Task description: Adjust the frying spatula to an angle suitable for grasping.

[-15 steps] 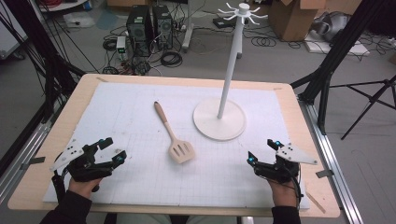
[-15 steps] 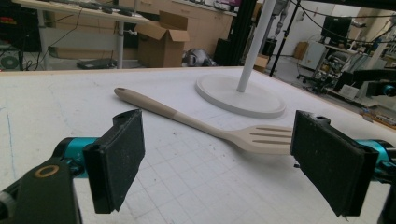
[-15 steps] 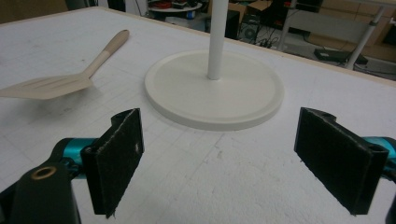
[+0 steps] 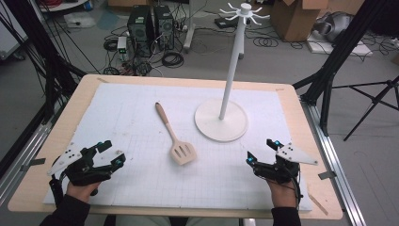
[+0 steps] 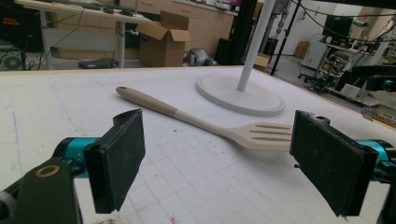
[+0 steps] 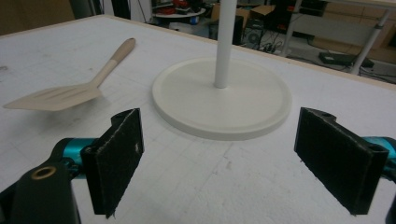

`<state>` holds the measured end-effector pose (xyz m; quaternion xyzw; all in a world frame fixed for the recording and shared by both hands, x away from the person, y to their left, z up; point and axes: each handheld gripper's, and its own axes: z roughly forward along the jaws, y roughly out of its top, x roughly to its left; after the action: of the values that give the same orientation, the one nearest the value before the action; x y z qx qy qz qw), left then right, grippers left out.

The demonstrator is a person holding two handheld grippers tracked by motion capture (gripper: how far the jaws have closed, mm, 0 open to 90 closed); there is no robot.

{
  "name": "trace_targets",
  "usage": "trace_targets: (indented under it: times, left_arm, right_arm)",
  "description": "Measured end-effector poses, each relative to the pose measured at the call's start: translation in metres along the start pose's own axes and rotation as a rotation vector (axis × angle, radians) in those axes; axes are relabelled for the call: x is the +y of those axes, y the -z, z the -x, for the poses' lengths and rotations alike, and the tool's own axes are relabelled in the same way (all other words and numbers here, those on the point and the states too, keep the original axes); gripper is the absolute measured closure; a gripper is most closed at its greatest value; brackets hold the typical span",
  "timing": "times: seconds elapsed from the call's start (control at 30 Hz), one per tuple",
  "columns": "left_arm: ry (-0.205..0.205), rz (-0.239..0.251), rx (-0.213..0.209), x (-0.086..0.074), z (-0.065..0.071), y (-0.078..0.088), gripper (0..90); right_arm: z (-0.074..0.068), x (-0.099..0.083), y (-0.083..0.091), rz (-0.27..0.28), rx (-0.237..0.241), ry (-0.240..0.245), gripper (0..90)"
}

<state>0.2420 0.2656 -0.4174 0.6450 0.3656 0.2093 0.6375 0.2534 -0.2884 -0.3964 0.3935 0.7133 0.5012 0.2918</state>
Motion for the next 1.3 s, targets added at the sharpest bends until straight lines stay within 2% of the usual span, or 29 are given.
trace_targets:
  times: [0.5, 0.63, 0.67, 0.73, 0.77, 0.8, 0.9, 0.93, 1.07, 1.1, 1.17, 1.2, 1.23, 1.27, 1.3]
  left_arm:
    - [-0.002, -0.019, 0.001, -0.002, -0.001, -0.002, 19.1]
    - [0.0, -0.018, -0.001, -0.002, -0.002, -0.001, 19.1]
    - [0.0, -0.018, -0.001, -0.002, -0.002, -0.001, 19.4]
    - [-0.003, -0.019, -0.004, -0.001, -0.002, -0.001, 19.9]
    - [-0.003, -0.018, -0.005, -0.001, -0.002, -0.001, 20.1]
    - [-0.006, -0.019, -0.006, -0.001, -0.002, -0.001, 20.1]
    - [-0.002, -0.018, -0.009, -0.001, -0.002, -0.001, 20.4]
    - [-0.002, -0.018, -0.009, -0.001, -0.002, -0.001, 20.4]
    - [-0.003, -0.022, -0.01, -0.001, -0.003, -0.001, 20.5]
    - [-0.003, -0.022, -0.01, -0.001, -0.003, -0.001, 20.5]
    - [-0.002, -0.021, -0.011, -0.001, -0.003, -0.001, 20.5]
    - [-0.002, -0.021, -0.01, -0.001, -0.003, -0.001, 20.5]
    - [0.0, -0.018, -0.011, -0.001, -0.004, -0.001, 20.5]
    - [0.0, -0.018, -0.011, -0.001, -0.004, -0.001, 20.6]
    - [0.002, -0.017, -0.01, -0.001, -0.004, 0.0, 20.6]
  right_arm:
    - [-0.031, 0.016, -0.023, -0.015, 0.108, 0.038, 14.3]
    - [-0.046, 0.023, -0.036, -0.049, 0.143, 0.056, 14.9]
    - [-0.046, 0.023, -0.036, -0.049, 0.143, 0.056, 14.9]
    - [-0.053, 0.026, -0.045, -0.078, 0.167, 0.057, 14.9]
    - [-0.061, 0.031, -0.054, -0.086, 0.179, 0.074, 14.9]
    - [-0.061, 0.031, -0.054, -0.086, 0.179, 0.074, 14.9]
    - [-0.074, 0.041, -0.077, -0.116, 0.206, 0.065, 14.9]
    - [-0.074, 0.041, -0.077, -0.116, 0.206, 0.065, 14.9]
    - [-0.093, 0.057, -0.108, -0.139, 0.205, 0.084, 15.4]
    - [-0.093, 0.057, -0.108, -0.139, 0.205, 0.084, 15.4]
    - [-0.103, 0.065, -0.127, -0.168, 0.23, 0.099, 19.2]
    - [-0.103, 0.065, -0.127, -0.168, 0.23, 0.099, 19.2]
    - [-0.109, 0.069, -0.139, -0.182, 0.245, 0.109, 21.6]
    - [-0.109, 0.069, -0.139, -0.182, 0.245, 0.109, 21.6]
    - [-0.114, 0.074, -0.15, -0.19, 0.259, 0.121, 23.3]
